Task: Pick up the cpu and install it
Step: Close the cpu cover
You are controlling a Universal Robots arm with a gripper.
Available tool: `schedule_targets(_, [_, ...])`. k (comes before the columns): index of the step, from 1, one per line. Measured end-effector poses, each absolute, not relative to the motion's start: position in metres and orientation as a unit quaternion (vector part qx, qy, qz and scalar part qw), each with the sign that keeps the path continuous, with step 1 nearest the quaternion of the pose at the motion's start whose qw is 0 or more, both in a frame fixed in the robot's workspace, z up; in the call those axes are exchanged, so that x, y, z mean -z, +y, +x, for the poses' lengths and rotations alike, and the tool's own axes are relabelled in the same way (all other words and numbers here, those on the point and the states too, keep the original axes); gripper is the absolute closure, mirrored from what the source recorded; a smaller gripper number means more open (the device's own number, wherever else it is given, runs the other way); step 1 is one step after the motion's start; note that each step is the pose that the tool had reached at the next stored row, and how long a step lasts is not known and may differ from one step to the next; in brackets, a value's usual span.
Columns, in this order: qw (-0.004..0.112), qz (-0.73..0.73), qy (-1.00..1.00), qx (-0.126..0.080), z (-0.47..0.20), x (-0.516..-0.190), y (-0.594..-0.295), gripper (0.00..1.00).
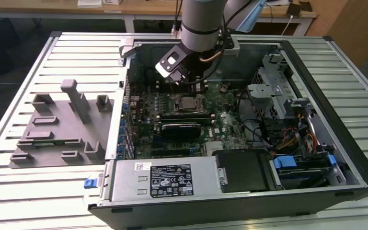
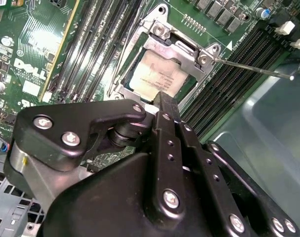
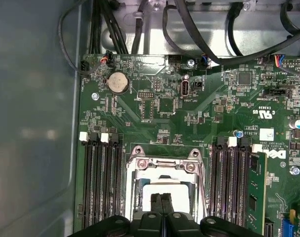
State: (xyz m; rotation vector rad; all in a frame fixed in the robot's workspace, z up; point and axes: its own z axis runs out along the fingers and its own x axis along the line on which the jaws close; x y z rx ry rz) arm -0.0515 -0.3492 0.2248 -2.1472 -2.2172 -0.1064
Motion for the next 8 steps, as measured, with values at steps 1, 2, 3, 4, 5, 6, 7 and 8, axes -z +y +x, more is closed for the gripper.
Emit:
schedule_targets(1, [0.027,-0.695,-0.718,0.034,-0.0516,-0.2244,-0.3494,0.89])
schedule_targets(2, [0.027,-0.694,-0.719,0.034,-0.0517,-0.2241,-0.3494,0.89])
schedule_targets(3, [0.027,-0.693,-0.719,0.034,-0.0517,-0.2239,-0.3494,0.89])
schedule_targets(4, [0.027,-0.693,-0.720,0.034,-0.0517,-0.2239,-0.3495,0.89])
schedule_targets(5, [0.027,-0.693,-0.720,0.034,-0.0518,-0.2239,-0.3495,0.89])
schedule_targets(6, [0.027,-0.693,-0.720,0.034,-0.0517,-0.2239,-0.3495,0.89])
schedule_targets(7, [0.027,-0.693,-0.720,0.034,-0.0517,-0.2238,-0.3495,0.89])
schedule_targets(8, [0.027,-0.692,-0.720,0.034,-0.0517,-0.2238,-0.3495,0.89])
